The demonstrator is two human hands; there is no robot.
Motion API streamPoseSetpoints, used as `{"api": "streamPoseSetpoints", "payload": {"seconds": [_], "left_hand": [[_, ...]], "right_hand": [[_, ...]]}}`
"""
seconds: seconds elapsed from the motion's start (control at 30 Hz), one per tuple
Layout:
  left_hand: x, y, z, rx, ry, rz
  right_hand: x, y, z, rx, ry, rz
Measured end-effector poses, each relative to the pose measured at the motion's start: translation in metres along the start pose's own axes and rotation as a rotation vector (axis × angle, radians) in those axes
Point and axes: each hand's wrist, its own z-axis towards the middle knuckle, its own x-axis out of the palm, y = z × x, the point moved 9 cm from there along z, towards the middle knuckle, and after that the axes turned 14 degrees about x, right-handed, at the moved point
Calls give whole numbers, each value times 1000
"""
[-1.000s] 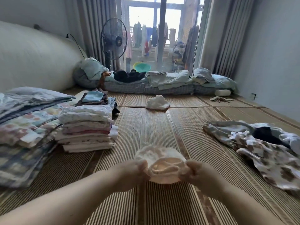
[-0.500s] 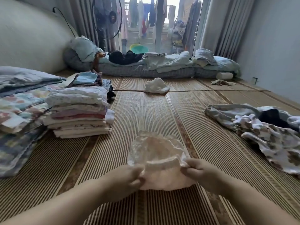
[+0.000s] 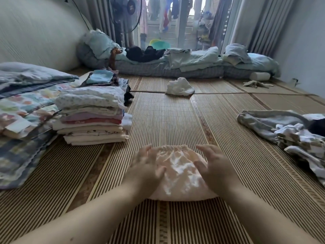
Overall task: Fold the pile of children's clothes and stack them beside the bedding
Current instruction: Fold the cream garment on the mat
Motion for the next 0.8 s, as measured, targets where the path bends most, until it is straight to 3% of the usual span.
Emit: {"api": "streamPoseSetpoints", "payload": {"seconds": [0.1,0.2,0.27,0.47,0.8], "left_hand": [[25,-37,-2,322,215,143],[55,-29,-13,243,469,223],[66,-19,-19,184,576,282],[55,-1,8,195,510,297],[52,95,144,100,425,380]], "right_hand": [[12,26,-19,-312,76,-125],[52,2,-29,-224,388,-363],[65,-17,-32,-131,482,-464],[81,0,-5,-121,437,-394],[142,34,167,-19,370,-324]]}}
